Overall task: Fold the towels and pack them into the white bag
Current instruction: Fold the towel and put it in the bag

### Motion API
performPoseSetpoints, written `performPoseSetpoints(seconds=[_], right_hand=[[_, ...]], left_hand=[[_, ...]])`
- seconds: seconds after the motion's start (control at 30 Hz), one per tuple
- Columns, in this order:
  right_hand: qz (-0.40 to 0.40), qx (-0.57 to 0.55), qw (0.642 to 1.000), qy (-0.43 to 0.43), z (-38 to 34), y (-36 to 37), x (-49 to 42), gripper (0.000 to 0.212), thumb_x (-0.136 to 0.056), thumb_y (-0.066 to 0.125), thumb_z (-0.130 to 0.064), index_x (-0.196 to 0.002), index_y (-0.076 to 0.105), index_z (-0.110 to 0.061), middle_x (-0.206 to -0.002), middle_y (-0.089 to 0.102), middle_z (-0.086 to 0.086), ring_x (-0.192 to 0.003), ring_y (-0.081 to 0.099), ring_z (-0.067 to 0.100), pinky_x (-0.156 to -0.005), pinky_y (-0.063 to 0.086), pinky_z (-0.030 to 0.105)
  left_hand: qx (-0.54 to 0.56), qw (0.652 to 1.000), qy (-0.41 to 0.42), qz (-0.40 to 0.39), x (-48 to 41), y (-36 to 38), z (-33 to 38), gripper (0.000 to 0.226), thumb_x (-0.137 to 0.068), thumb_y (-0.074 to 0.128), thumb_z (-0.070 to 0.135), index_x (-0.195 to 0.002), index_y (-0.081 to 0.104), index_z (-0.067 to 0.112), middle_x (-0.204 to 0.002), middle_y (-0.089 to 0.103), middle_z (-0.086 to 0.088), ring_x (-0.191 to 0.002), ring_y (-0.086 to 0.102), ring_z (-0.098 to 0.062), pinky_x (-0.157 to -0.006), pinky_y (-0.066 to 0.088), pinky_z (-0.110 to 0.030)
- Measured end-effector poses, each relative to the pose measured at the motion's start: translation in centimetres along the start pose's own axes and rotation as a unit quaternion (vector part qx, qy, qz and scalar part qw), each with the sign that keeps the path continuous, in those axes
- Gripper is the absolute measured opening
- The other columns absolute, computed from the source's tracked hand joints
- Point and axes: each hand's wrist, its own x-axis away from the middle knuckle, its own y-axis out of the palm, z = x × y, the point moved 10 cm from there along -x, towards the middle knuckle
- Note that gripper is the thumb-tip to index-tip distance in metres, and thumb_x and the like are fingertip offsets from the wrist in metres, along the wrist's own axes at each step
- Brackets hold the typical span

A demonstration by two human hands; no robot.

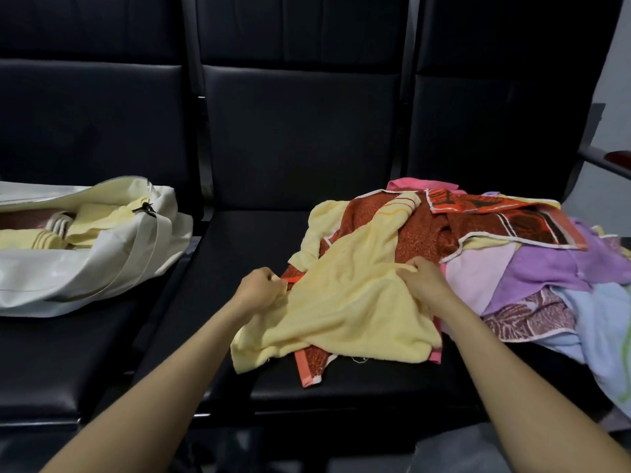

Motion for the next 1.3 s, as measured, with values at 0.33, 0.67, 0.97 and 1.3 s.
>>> performPoseSetpoints(seconds=[0.33,0.67,0.97,1.3], right_hand=[[-0.158,-0.267,0.947,0.078,-1.7,3.1,1.4,0.002,-0.092,0.062,-0.012,-0.092,0.062,-0.010,-0.095,0.068,0.009,-0.081,0.064,0.020,-0.069,0.051,0.031],[-0.131,-0.318,0.939,0.016,-2.2,-2.6,3.0,0.003,-0.092,0.061,-0.010,-0.089,0.061,-0.009,-0.082,0.070,0.006,-0.071,0.066,0.016,-0.065,0.052,0.027],[0.049,-0.351,0.935,0.017,0.5,-9.7,2.8,0.020,-0.089,0.060,-0.010,-0.072,0.054,-0.016,-0.060,0.058,-0.001,-0.056,0.053,0.014,-0.049,0.042,0.020],[0.035,0.071,0.996,0.033,2.7,-10.1,2.2,0.017,-0.086,0.068,-0.023,-0.077,0.056,-0.014,-0.082,0.059,0.009,-0.080,0.051,0.026,-0.062,0.037,0.031]], left_hand=[[0.171,0.949,-0.100,-0.243,2.0,3.2,0.7,0.013,-0.090,0.066,0.021,-0.084,0.059,0.011,-0.090,0.069,-0.006,-0.082,0.065,-0.019,-0.073,0.052,-0.034],[0.495,0.779,-0.103,-0.370,4.1,6.9,3.5,0.033,-0.084,0.069,0.021,-0.114,0.059,0.013,-0.119,0.058,-0.011,-0.107,0.057,-0.028,-0.103,0.041,-0.043],[0.440,0.833,-0.163,-0.294,3.0,6.8,1.3,0.035,-0.090,0.062,0.028,-0.118,0.065,0.007,-0.119,0.066,-0.016,-0.109,0.061,-0.033,-0.098,0.046,-0.045],[0.398,0.911,-0.020,-0.108,2.2,3.8,4.3,0.017,-0.083,0.073,0.024,-0.087,0.064,0.010,-0.100,0.070,-0.016,-0.084,0.069,-0.022,-0.074,0.057,-0.037]])
